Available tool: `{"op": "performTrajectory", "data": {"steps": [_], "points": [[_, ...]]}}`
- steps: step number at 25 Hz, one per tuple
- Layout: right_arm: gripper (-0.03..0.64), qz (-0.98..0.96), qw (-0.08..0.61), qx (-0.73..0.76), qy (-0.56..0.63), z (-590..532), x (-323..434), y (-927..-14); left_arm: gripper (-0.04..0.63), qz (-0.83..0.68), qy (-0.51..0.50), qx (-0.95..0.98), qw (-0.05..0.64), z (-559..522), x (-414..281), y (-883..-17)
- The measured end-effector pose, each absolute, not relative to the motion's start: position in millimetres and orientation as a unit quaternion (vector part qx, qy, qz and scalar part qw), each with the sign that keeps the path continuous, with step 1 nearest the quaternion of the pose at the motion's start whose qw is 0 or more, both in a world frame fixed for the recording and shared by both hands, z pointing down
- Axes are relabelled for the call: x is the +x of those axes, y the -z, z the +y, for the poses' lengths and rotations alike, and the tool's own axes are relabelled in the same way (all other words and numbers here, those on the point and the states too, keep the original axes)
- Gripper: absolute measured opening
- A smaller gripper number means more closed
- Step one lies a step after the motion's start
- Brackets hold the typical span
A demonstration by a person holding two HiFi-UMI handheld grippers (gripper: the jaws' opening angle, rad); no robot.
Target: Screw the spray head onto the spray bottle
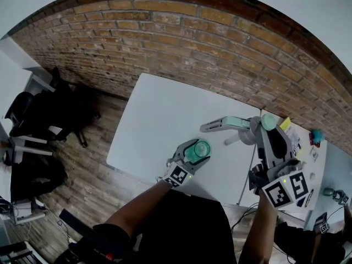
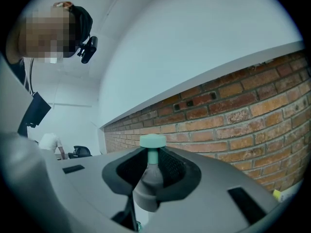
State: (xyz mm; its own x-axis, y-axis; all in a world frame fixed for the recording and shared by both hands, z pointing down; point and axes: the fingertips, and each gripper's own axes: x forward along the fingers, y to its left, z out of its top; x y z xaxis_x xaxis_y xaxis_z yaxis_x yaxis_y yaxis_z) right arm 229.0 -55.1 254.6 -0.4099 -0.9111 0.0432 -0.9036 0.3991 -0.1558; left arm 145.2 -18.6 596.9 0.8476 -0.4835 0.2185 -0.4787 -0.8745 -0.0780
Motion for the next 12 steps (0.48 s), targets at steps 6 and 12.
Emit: {"op": "performTrajectory", "data": {"steps": [6, 12], "points": [[0.071, 0.839, 0.039, -0.537, 0.078, -62.2, 223.8, -245.1, 0.327, 0.244, 0.118, -0.963, 0.007, -18.4, 145.8, -598.5], [0.071, 0.844, 0.043, -0.53, 0.074, -63.9, 217.0, -237.2, 0.327, 0.243, 0.111, -0.964, 0.018, -19.0, 148.6, -592.3]]}}
